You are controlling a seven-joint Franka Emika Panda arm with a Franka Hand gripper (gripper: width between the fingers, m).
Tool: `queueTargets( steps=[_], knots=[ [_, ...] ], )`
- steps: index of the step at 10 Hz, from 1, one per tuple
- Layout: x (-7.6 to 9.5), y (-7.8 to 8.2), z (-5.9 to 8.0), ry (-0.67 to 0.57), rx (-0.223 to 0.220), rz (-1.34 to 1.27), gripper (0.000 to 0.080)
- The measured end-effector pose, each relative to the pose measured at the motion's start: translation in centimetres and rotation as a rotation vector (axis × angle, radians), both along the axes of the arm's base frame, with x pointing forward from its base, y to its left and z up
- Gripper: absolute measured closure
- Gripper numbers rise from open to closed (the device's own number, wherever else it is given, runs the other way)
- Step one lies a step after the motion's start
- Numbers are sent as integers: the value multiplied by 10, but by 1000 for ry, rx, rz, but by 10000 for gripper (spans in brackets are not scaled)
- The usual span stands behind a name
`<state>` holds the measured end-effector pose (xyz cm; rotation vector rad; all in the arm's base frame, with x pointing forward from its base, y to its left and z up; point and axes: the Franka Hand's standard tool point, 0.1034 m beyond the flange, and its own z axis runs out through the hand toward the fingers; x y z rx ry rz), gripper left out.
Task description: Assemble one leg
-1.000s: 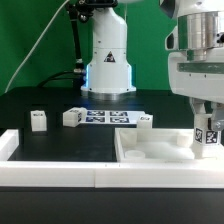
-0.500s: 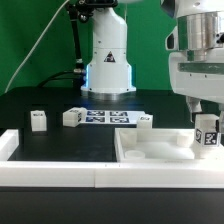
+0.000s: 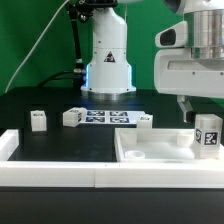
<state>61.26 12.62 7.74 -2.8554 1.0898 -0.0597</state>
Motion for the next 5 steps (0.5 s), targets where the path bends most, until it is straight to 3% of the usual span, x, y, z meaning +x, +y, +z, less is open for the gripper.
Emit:
queueTargets(
  steps=[5],
  knots=[
    [2, -1, -3, -19, -123, 639, 150]
  ],
)
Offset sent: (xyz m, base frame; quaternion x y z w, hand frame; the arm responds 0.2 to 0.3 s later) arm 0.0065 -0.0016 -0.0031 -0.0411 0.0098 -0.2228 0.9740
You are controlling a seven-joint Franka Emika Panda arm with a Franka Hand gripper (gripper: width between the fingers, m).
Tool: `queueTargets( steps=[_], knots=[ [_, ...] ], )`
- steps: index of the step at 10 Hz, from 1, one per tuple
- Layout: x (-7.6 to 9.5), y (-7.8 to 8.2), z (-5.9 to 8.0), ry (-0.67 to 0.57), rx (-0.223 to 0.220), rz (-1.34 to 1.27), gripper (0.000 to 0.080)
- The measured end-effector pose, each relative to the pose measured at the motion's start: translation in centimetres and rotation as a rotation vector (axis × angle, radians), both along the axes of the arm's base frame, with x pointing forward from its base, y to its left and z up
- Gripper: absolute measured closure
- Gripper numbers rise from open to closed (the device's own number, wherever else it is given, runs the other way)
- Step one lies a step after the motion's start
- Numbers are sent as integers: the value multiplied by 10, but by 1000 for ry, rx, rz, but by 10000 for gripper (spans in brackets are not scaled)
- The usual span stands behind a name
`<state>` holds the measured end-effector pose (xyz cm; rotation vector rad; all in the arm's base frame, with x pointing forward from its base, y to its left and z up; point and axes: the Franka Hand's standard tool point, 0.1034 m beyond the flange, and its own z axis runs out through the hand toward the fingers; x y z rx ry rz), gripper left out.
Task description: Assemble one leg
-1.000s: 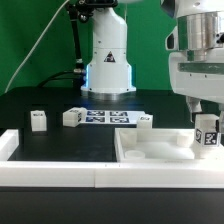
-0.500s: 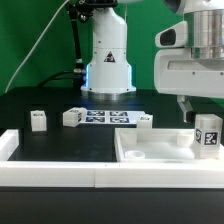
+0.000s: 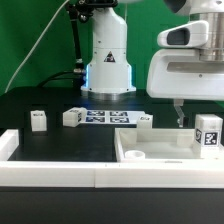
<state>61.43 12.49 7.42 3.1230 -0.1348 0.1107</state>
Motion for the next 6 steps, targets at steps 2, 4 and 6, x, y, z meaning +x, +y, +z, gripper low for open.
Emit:
queueTargets(
  steps=[2, 4, 6],
  knots=[
    [1, -2, 0, 2, -13, 163, 150],
    [1, -2, 0, 2, -12, 147, 239],
    [1, -2, 0, 1, -12, 147, 511]
  ],
)
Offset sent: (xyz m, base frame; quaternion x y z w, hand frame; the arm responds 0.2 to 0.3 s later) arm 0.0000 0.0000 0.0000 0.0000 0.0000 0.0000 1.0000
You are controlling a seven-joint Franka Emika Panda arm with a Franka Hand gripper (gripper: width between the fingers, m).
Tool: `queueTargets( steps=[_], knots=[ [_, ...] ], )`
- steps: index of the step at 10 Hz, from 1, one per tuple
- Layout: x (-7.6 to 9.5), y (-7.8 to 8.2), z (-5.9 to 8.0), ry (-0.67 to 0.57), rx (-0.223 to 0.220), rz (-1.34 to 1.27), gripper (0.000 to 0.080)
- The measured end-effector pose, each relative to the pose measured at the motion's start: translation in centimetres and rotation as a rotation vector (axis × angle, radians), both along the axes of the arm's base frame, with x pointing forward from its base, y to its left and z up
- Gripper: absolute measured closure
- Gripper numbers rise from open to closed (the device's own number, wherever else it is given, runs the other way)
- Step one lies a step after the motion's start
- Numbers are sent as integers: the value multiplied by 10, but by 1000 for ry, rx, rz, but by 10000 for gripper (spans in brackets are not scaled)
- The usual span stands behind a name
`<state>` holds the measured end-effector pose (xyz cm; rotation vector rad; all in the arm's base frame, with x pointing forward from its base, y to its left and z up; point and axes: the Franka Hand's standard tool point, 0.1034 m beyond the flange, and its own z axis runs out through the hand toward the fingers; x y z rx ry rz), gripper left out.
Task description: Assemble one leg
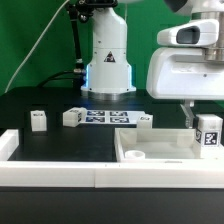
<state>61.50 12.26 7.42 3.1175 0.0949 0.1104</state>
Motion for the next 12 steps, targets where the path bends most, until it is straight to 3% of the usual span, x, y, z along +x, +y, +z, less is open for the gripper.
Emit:
queueTargets(
  steps=[4, 8, 12],
  knots=[
    [0, 0, 0, -1, 2, -16, 510],
    [-6, 1, 0, -31, 53, -519, 509],
    [-5, -1, 0, -68, 149, -1039, 509]
  ],
)
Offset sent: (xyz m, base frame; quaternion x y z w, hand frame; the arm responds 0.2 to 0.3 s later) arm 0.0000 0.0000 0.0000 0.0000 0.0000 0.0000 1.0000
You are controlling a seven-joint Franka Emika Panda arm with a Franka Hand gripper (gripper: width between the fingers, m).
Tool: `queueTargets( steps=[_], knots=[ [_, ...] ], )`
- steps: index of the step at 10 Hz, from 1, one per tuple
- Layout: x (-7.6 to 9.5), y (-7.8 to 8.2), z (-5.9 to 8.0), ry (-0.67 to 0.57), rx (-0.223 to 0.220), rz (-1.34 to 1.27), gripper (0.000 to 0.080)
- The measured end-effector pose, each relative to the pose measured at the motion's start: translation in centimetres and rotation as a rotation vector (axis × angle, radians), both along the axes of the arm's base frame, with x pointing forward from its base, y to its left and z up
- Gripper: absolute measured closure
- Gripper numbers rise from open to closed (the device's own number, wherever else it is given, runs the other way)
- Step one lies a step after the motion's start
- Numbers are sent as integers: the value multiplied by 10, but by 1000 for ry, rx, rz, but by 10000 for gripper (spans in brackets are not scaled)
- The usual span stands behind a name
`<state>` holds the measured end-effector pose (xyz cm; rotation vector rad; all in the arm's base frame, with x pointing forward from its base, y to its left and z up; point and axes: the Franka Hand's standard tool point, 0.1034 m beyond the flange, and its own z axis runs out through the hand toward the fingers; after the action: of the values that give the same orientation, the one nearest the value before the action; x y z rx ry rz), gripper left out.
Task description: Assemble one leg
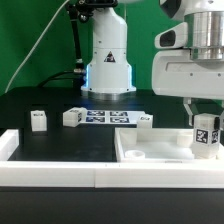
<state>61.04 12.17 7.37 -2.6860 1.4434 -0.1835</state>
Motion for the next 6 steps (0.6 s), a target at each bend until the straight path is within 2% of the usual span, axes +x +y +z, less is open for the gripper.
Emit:
queueTargets(
  steps=[3, 6],
  knots=[
    [0, 2, 2, 10, 66, -411, 508],
    [1, -1, 2, 16, 155, -654, 507]
  ],
)
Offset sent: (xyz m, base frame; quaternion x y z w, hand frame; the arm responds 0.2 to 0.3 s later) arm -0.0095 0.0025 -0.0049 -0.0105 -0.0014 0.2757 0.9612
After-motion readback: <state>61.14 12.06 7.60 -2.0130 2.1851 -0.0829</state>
